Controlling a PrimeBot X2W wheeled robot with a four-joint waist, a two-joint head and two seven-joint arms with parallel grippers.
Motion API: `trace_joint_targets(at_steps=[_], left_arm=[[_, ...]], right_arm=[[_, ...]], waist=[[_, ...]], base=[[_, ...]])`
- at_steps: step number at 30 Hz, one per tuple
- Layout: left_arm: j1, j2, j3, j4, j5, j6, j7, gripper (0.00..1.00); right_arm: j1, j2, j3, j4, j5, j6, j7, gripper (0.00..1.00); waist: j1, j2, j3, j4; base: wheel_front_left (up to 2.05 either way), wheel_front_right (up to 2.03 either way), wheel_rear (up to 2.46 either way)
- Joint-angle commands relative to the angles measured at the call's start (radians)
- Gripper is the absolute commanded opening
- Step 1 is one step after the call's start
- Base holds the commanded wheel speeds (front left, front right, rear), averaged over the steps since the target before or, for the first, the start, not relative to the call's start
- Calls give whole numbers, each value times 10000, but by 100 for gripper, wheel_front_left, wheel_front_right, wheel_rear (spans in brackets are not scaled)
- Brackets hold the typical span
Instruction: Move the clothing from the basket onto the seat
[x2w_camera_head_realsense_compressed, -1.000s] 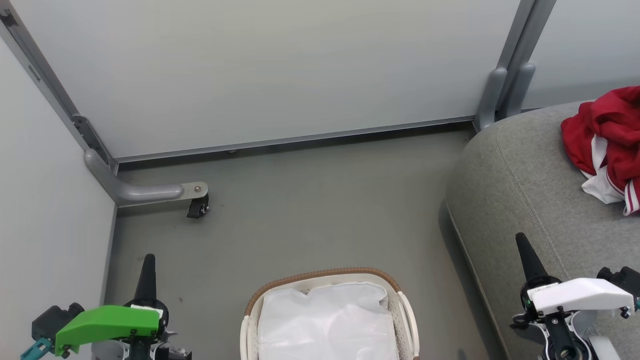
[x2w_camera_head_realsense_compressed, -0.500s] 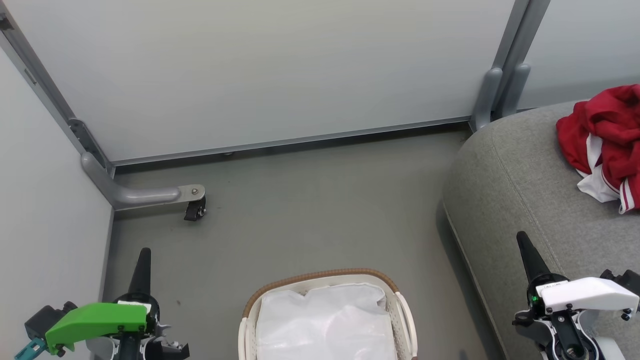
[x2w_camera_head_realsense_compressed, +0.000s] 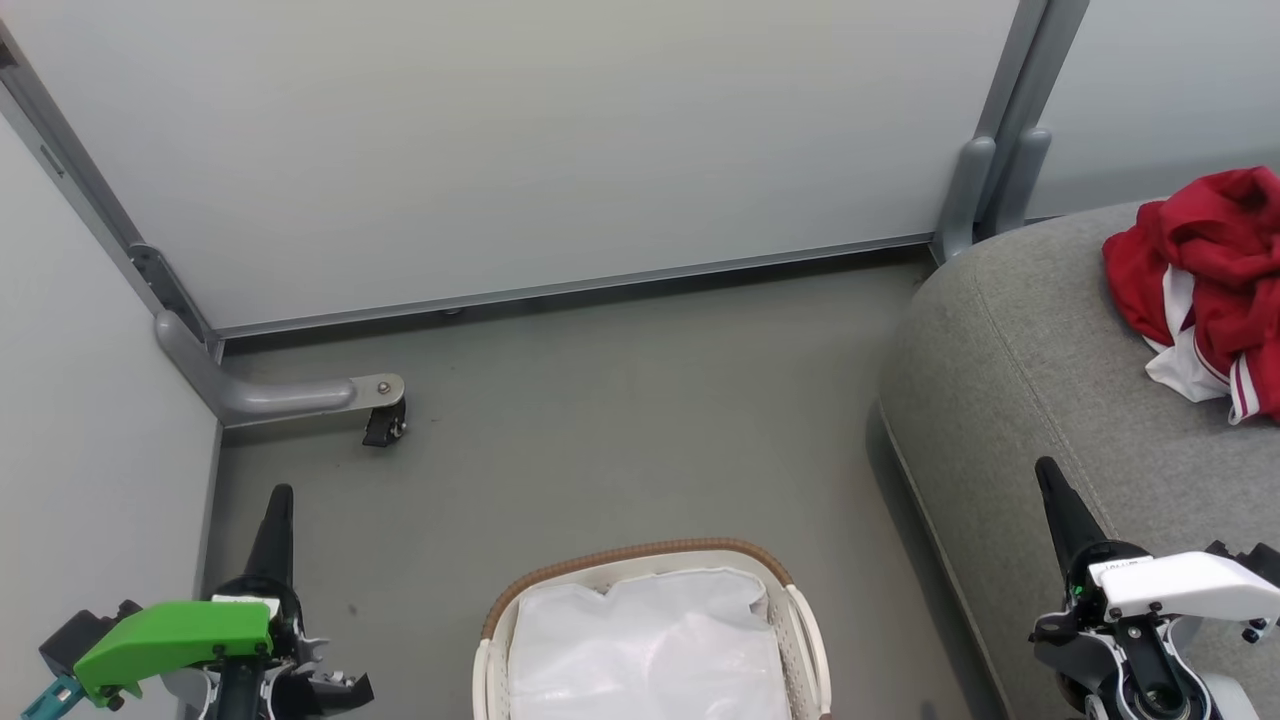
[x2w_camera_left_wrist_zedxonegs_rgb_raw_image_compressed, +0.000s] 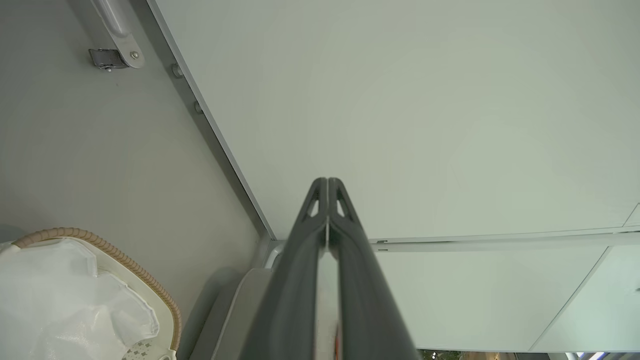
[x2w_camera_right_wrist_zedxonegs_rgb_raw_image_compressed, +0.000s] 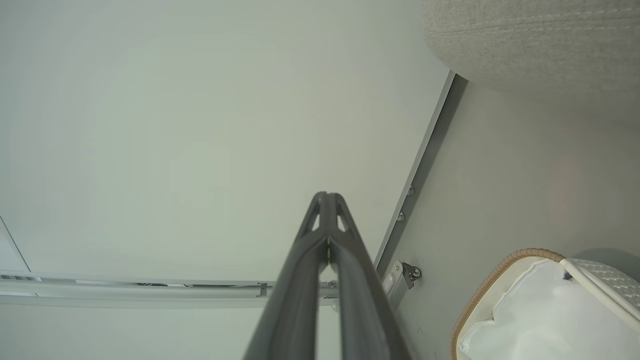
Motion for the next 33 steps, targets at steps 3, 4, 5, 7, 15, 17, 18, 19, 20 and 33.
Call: trace_joint_targets(at_steps=[3,4,5,7,15,17,18,19,20,33], left_arm=[[-200,42,75,-96,-331,-59,96,0],[-202,42,90,-102,-406,-66,110,0],[-210,42,107,-112,-486,-71,137,0],[-225,43,131,-127,-606,-83,174,0],[-270,45,227,-171,-1088,-119,313,0],[-274,46,252,-178,-1205,-129,356,0],[-274,46,259,-180,-1261,-120,378,0],[-271,46,271,-184,-1329,-120,405,0],[-272,46,281,-187,-1388,-124,406,0],[-260,47,294,-190,-1461,-134,440,0]], right_arm=[[-138,-62,-62,-75,372,-5,105,0],[-140,-63,-68,-78,448,-5,131,0],[-141,-64,-74,-82,527,-5,144,0],[-144,-64,-85,-86,681,-6,187,0],[-137,-69,-131,-100,1230,-5,344,0],[-138,-69,-144,-105,1374,-5,357,0],[-139,-70,-149,-107,1431,-5,382,0],[-139,-71,-154,-109,1510,-5,404,0],[-139,-70,-158,-112,1563,-3,424,0],[-136,-70,-164,-114,1667,-4,444,0]], waist=[[0,0,-10,-23],[0,0,-13,-30],[0,0,-16,-38],[0,0,-22,-51],[0,0,-45,-106],[0,0,-51,-120],[0,0,-53,-126],[0,0,-56,-134],[0,0,-59,-140],[0,0,-66,-156]], base=[[0,0,0],[0,0,0],[0,0,0],[0,0,0],[0,0,0],[0,0,0],[0,0,0],[0,0,0],[0,0,0],[0,0,0]])
